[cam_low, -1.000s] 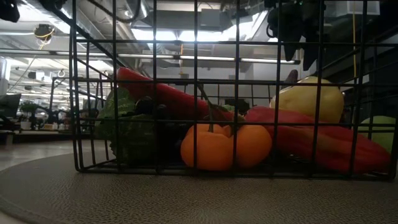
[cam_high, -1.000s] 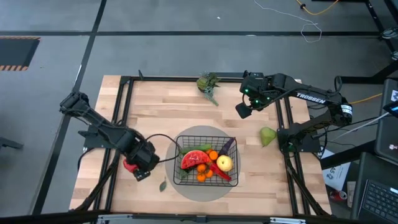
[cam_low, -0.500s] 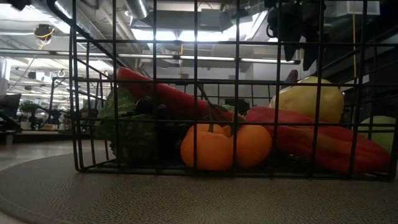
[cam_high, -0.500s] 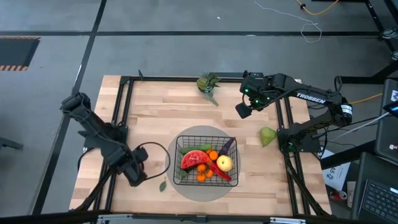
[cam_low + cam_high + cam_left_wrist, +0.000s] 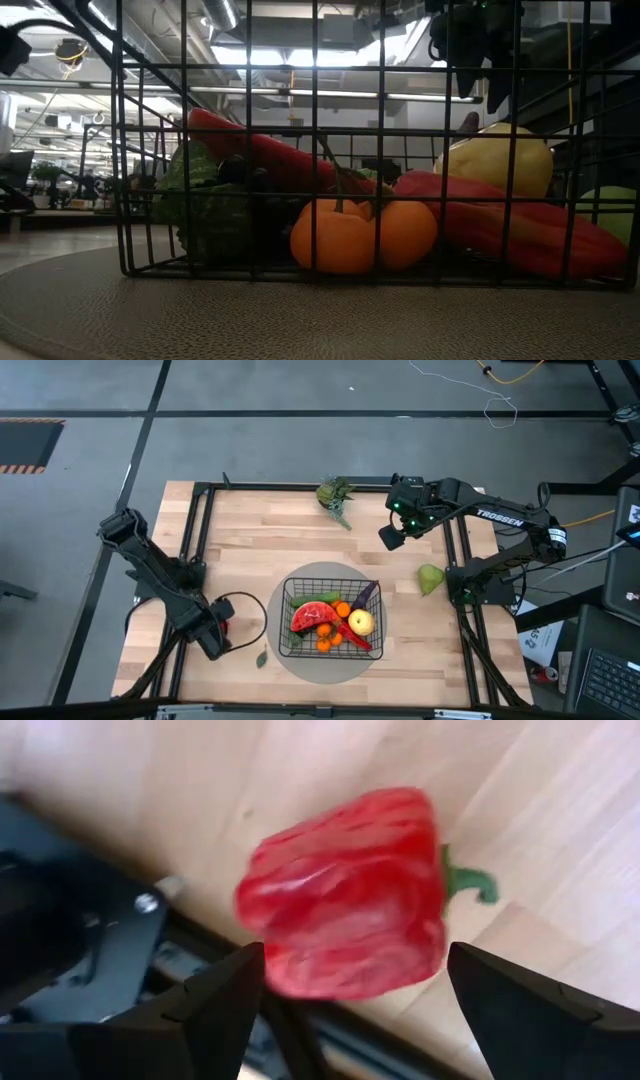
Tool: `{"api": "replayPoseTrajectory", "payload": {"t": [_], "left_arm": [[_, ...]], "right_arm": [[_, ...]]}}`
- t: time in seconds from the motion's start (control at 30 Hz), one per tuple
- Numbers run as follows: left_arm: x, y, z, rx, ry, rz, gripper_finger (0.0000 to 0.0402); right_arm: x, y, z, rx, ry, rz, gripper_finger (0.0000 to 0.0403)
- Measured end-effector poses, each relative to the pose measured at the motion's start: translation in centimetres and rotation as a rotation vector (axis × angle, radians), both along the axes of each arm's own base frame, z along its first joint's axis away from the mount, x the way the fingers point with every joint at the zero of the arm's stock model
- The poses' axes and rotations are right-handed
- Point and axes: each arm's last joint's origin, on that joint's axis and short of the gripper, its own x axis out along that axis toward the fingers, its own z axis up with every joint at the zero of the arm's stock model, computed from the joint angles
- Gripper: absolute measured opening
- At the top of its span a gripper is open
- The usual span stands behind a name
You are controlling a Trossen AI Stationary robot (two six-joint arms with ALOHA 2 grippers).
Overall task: Build produce basket
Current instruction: Put the red bell pepper into the black wire basket
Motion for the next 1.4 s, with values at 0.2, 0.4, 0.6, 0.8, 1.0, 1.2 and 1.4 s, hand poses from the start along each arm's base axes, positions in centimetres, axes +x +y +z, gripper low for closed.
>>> {"api": "replayPoseTrajectory", "payload": {"t": [0.2, 0.4, 0.6, 0.8, 1.0, 1.2, 1.4], "left_arm": [[0.3, -0.4, -1.1, -0.061, -0.056, -0.002, 0.0310], [0.0, 0.1, -1.8, -0.039, -0.046, 0.008, 0.0310], [-0.2, 0.3, -2.2, -0.014, -0.048, 0.044, 0.0310], [-0.5, 0.6, -2.8, -0.001, -0.040, 0.107, 0.0296], [-0.5, 0.7, -2.8, 0.002, -0.044, 0.153, 0.0272], [-0.4, 0.6, -2.7, 0.007, -0.052, 0.187, 0.0251], [0.2, 0.1, -1.8, 0.015, -0.107, 0.183, 0.0248]], "right_arm": [[0.0, 0.0, 0.0, 0.000, 0.000, 0.000, 0.0309], [0.0, 0.0, 0.0, -0.001, -0.002, -0.001, 0.0309], [0.0, 0.0, 0.0, -0.001, -0.002, -0.001, 0.0309], [0.0, 0.0, 0.0, -0.001, -0.002, 0.000, 0.0309], [0.0, 0.0, 0.0, -0.001, -0.002, 0.000, 0.0309], [0.0, 0.0, 0.0, -0.001, -0.002, 0.000, 0.0309], [0.0, 0.0, 0.0, -0.001, -0.002, 0.000, 0.0309]]}}
